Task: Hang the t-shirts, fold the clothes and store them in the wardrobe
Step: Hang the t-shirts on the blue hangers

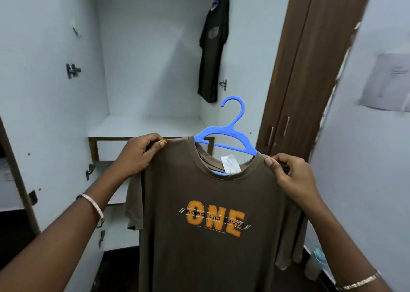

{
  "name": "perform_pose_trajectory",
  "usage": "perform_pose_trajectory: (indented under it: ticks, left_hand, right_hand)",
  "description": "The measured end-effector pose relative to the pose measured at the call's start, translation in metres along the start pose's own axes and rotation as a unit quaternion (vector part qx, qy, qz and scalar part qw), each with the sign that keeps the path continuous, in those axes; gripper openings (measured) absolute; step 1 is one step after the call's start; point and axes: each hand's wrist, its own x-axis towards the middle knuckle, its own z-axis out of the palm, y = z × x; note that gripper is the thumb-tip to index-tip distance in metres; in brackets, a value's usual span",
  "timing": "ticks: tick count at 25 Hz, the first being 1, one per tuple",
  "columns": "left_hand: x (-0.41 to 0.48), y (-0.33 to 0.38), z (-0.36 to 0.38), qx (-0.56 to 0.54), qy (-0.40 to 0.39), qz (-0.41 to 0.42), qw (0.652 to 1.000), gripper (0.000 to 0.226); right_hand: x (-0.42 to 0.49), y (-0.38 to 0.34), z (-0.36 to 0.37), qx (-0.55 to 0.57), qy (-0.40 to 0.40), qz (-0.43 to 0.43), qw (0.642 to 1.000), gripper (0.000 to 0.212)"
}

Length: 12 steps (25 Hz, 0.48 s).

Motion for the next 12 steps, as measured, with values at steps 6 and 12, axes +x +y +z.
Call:
perform_pose_trajectory:
  ticks: [6, 12]
  left_hand:
    - [0.062, -0.067, -0.024, 0.210, 0.123, -0.005, 0.970, 0.043]
    - [0.131, -0.124, -0.042, 0.229, 0.119, -0.044, 0.965, 0.030]
  right_hand:
    - [0.095, -0.043, 0.096, 0.042, 0.003, -0.016, 0.999, 0.027]
    - [0.162, -0.067, 0.168, 0.084, -0.020, -0.040, 0.996, 0.030]
